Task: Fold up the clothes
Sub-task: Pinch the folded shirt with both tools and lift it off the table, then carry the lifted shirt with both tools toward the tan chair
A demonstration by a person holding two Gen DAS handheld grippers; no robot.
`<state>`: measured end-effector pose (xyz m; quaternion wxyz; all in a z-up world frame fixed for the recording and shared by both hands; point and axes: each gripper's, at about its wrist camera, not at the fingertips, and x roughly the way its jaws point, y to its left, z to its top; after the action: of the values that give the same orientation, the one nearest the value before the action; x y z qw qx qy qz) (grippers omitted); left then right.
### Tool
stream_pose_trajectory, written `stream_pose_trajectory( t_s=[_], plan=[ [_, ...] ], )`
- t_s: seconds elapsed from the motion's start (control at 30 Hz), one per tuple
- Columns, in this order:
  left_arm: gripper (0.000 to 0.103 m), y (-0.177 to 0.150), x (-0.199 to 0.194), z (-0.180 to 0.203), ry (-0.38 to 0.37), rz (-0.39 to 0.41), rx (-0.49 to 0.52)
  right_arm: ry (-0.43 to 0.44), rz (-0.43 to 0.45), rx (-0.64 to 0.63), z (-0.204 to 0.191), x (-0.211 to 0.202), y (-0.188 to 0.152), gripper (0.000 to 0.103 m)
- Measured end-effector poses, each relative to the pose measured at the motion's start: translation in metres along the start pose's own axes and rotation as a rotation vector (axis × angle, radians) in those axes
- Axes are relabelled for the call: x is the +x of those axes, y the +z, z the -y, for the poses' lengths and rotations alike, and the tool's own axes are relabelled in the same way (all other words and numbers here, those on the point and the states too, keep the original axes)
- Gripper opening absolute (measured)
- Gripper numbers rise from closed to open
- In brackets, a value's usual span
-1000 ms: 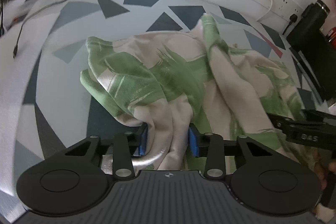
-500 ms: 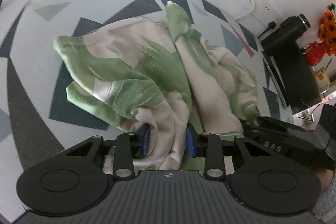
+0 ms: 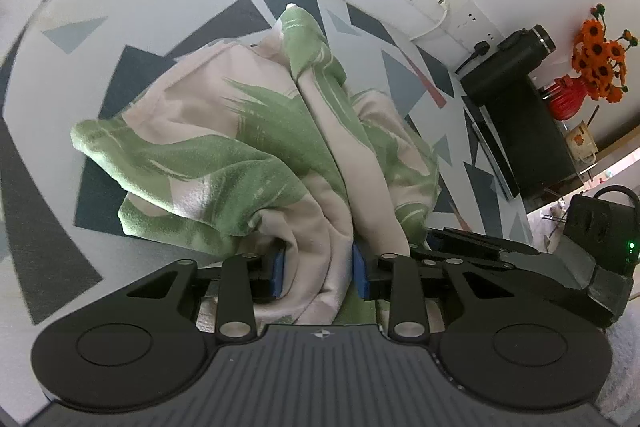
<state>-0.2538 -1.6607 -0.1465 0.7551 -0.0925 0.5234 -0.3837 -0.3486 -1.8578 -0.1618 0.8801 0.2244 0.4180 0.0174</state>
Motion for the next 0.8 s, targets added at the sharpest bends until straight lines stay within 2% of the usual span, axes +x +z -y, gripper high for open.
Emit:
stream_pose_trajectory(
  t_s=[0.2, 0.4, 0.6, 0.8],
  plan=[
    [0.032, -0.004, -0.031, 0.001, 0.02, 0.065, 0.021, 0.028, 0.023, -0.022, -0.027, -0.009, 0.006, 0.027],
    [0.032, -0.019, -0.077, 0.001, 0.039, 0.156, 0.038, 0.043, 0.066, -0.068, -0.071, -0.027, 0.002, 0.027],
    [0.032, -0.048, -0.125, -0.012, 0.025, 0.251, -0.017, 0.021, 0.065, -0.179, -0.132, -0.043, -0.006, 0.027],
    [0.032, -0.069, -0.175, -0.028, 0.069, 0.347, -0.08, 0.088, 0.058, -0.294, -0.185, -0.043, -0.007, 0.027]
  ],
)
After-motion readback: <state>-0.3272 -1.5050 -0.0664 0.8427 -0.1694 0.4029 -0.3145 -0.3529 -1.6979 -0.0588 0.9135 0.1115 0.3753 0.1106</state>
